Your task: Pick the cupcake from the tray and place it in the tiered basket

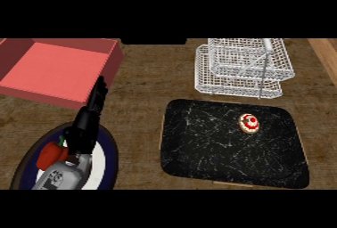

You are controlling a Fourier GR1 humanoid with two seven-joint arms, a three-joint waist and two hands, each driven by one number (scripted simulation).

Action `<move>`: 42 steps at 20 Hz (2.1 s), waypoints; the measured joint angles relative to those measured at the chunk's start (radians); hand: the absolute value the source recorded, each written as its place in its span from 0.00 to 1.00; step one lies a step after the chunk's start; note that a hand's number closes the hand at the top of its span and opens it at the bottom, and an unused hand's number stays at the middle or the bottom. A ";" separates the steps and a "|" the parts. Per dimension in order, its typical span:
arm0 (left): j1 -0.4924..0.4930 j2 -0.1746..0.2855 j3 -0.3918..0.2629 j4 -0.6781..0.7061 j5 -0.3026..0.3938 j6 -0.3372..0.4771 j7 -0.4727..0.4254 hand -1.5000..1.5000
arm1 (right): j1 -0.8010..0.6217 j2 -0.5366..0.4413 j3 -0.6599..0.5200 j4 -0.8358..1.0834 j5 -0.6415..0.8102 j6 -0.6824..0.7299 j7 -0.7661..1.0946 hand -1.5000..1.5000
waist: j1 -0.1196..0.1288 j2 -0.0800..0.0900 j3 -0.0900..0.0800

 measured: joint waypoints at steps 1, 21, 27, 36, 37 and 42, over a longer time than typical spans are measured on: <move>0.006 -0.003 0.002 -0.003 -0.005 0.001 0.001 0.50 | 0.007 0.009 0.008 -0.020 0.028 -0.001 -0.002 0.00 | -0.001 0.000 0.000; 0.034 -0.050 0.077 -0.028 -0.075 -0.072 0.027 0.50 | 0.078 0.084 0.159 -0.172 0.362 -0.001 -0.003 0.00 | -0.006 -0.001 -0.001; 0.030 -0.082 0.097 -0.019 -0.099 -0.085 0.030 0.50 | 0.092 0.080 0.174 -0.172 0.508 -0.024 -0.070 0.00 | -0.005 -0.001 -0.001; 0.036 -0.106 0.115 -0.044 -0.133 -0.112 0.056 0.50 | 0.121 0.075 0.250 -0.175 0.706 -0.114 -0.213 0.00 | -0.003 -0.001 -0.001; 0.036 -0.108 0.118 -0.041 -0.137 -0.113 0.053 0.50 | 0.133 0.067 0.260 -0.179 0.731 -0.139 -0.243 0.00 | -0.004 0.000 -0.001; 0.032 -0.120 0.139 -0.024 -0.148 -0.134 0.040 0.50 | 0.126 0.101 0.311 -0.162 0.831 -0.219 -0.294 0.00 | -0.004 0.000 -0.001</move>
